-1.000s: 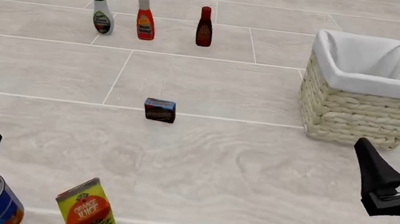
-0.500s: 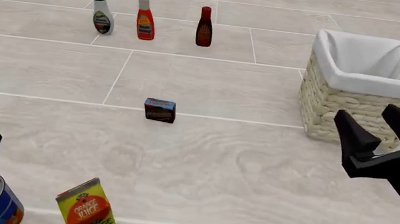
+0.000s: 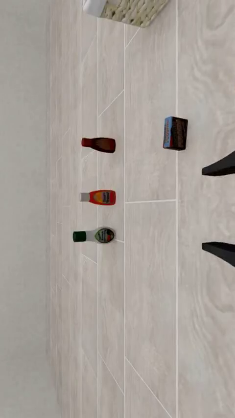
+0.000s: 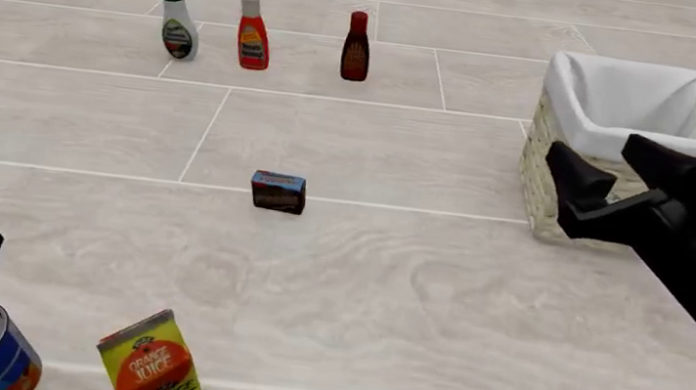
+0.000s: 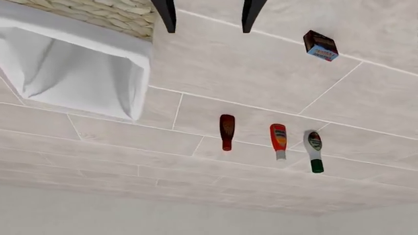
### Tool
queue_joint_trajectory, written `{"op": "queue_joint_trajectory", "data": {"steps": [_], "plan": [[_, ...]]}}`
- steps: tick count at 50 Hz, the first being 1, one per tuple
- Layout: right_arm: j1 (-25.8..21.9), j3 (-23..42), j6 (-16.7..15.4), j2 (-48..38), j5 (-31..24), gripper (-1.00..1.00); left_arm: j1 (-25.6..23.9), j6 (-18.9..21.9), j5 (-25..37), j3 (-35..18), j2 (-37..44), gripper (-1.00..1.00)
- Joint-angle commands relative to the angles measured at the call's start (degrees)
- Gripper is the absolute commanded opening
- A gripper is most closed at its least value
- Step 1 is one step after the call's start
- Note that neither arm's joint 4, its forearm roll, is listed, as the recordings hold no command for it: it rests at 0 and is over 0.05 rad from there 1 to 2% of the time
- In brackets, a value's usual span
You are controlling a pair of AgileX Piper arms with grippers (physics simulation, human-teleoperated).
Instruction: Pick the chocolate pudding and place it in the basket.
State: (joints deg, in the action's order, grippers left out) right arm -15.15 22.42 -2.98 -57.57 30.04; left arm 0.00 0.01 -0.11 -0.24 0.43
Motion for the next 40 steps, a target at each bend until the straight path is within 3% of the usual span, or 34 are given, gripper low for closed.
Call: {"op": "queue_joint_trajectory", "data": {"steps": [1, 40], "plan": [[-1.64, 3.75, -0.14, -6.27, 1.91, 1.00, 0.01, -0.01, 0.00, 0.00, 0.00, 1.00], [-8.16, 16.85, -1.04, -21.27, 2.20, 1.00, 0.00, 0.01, 0.00, 0.00, 0.00, 1.00]]}}
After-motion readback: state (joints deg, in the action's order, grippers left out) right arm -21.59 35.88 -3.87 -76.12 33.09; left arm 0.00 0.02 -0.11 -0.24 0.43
